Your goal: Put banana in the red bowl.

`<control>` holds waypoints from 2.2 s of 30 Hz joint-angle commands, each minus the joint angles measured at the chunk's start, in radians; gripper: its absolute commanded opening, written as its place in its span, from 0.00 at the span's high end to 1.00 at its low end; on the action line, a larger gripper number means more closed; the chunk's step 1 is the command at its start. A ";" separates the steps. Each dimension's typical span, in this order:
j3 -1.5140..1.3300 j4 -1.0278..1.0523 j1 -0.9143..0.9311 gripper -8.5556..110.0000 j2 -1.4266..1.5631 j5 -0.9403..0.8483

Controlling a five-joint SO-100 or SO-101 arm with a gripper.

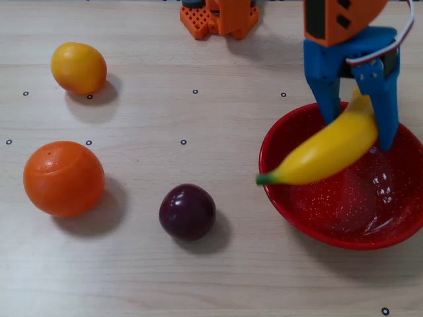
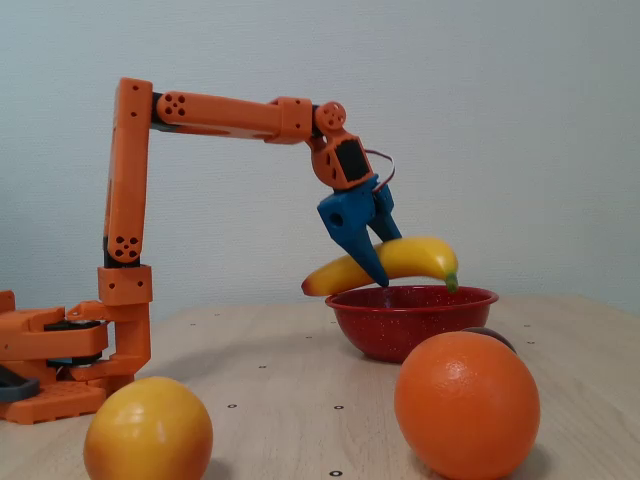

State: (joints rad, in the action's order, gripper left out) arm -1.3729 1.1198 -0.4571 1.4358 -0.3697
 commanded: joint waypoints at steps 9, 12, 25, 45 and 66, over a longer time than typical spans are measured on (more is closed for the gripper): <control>0.035 -0.075 0.009 0.90 0.043 -0.189; 0.026 -0.075 0.026 0.84 0.034 -0.249; -0.005 -0.078 0.054 0.73 0.028 -0.351; 0.061 -0.087 0.083 0.78 0.063 -0.357; -0.025 -0.084 0.183 0.93 0.273 -0.178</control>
State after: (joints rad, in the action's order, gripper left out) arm -1.4189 1.0692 -0.2869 1.5785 -0.5798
